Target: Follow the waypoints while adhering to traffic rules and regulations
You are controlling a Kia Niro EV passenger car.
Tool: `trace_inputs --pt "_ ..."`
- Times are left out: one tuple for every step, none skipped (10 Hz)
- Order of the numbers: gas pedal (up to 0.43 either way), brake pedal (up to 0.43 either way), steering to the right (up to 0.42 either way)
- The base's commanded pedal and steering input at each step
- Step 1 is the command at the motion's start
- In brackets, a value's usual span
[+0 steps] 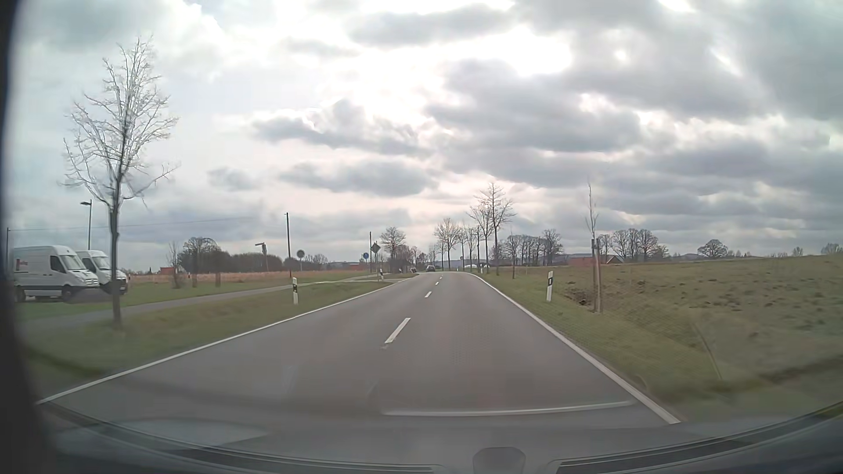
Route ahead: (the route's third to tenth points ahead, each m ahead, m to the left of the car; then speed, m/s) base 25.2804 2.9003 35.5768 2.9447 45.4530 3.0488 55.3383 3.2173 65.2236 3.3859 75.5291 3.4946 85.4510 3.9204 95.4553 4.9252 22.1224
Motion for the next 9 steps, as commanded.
trace_inputs --pt "0.311 0.000 0.002" --pt "0.311 0.000 0.002" --pt "0.299 0.000 0.002" --pt "0.299 0.000 0.002" --pt "0.280 0.000 0.002" --pt "0.260 0.000 0.002" --pt "0.260 0.000 0.003" --pt "0.260 0.000 0.003" --pt "0.260 0.000 0.003"
